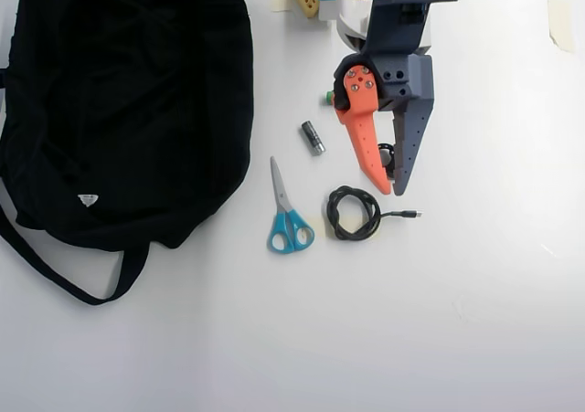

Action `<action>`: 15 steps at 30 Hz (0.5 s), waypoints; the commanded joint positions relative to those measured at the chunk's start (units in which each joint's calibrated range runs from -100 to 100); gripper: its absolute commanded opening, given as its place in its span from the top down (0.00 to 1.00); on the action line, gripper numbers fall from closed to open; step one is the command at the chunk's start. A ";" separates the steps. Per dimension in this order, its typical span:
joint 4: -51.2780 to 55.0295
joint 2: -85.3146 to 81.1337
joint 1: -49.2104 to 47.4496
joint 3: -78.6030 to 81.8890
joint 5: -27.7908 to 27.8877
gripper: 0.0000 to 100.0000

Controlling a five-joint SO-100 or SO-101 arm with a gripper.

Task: Put the green marker into the black bag

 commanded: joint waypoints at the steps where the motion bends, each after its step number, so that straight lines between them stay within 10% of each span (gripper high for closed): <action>1: -0.68 5.94 1.20 -13.16 -0.55 0.98; 15: -0.68 10.17 2.25 -15.14 -2.22 0.98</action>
